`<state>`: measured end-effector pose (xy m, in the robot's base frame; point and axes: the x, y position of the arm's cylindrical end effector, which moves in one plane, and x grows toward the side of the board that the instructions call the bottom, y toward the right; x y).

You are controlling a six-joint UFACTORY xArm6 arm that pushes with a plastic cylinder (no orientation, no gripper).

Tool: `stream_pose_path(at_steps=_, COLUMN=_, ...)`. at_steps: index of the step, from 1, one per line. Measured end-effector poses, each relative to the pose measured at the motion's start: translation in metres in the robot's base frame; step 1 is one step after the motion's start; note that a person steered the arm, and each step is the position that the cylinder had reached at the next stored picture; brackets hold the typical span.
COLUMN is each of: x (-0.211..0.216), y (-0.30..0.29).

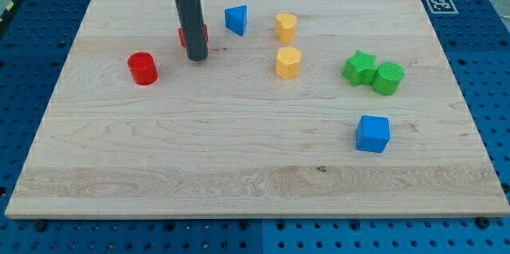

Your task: Push red circle towards center

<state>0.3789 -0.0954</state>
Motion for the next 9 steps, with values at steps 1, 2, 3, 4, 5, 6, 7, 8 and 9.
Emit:
stream_pose_path(at_steps=1, x=0.005, y=-0.011)
stream_pose_path(at_steps=2, x=0.005, y=-0.038)
stream_pose_path(at_steps=3, x=0.004, y=-0.068)
stream_pose_path(at_steps=4, x=0.005, y=-0.095)
stream_pose_path(at_steps=5, x=0.024, y=-0.122)
stream_pose_path(at_steps=6, x=0.048, y=-0.159)
stream_pose_path(at_steps=7, x=0.067, y=-0.185)
stream_pose_path(at_steps=8, x=0.069, y=-0.177)
stream_pose_path(at_steps=9, x=0.071, y=-0.144)
